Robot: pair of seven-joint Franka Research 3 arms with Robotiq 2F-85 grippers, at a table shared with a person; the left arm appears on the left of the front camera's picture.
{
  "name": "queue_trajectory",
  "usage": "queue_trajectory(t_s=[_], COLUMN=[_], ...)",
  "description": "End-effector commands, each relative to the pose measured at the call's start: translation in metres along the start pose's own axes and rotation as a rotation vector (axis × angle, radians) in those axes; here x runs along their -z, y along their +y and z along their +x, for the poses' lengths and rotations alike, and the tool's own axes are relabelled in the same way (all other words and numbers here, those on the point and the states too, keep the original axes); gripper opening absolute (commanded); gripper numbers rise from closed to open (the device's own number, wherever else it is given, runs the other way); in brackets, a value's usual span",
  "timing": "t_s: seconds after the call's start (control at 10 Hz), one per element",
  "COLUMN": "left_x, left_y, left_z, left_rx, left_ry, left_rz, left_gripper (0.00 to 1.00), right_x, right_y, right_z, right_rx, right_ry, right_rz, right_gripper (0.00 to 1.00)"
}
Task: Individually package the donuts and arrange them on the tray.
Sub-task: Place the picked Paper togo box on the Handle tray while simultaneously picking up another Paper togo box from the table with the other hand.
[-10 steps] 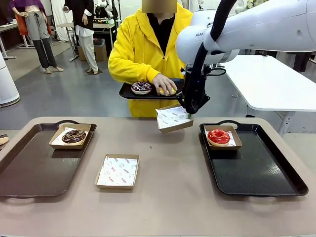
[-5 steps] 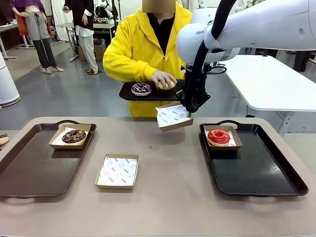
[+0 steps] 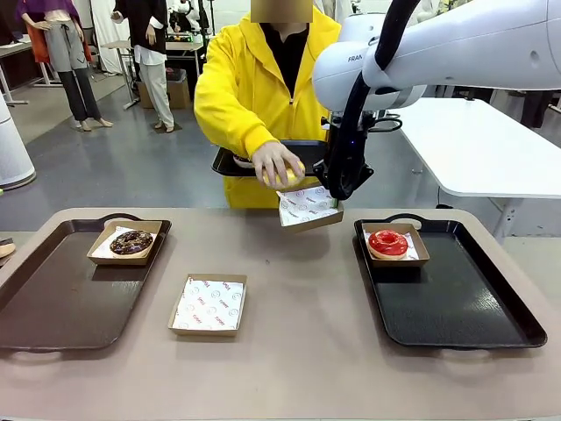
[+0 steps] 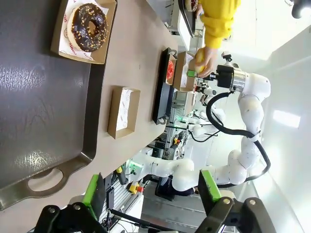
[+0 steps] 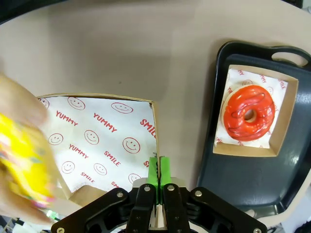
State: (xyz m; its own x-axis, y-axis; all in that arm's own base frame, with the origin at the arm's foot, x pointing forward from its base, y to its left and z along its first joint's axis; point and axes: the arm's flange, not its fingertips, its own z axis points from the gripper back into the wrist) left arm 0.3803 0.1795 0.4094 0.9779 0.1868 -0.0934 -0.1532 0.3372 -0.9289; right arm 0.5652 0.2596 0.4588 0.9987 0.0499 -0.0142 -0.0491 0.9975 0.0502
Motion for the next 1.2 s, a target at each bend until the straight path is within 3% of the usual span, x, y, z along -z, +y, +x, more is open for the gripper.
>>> queue_trajectory(t_s=[0.0,1.1], left_x=[-0.0022,-0.0022], left_y=[-0.0014,-0.0014], left_z=[-0.0009,-0.0009], left_rx=[0.001,0.001], left_ry=[0.003,0.003], left_rz=[-0.009,-0.009], left_gripper=[1.0,1.0], right_x=[-0.0012,-0.0012], right_y=[-0.0012,-0.0012], right_z=[-0.0018,-0.0018], right_rx=[0.004,0.004], right_ry=[0.002,0.002], right_rz=[0.008,0.008], right_gripper=[0.0,0.0])
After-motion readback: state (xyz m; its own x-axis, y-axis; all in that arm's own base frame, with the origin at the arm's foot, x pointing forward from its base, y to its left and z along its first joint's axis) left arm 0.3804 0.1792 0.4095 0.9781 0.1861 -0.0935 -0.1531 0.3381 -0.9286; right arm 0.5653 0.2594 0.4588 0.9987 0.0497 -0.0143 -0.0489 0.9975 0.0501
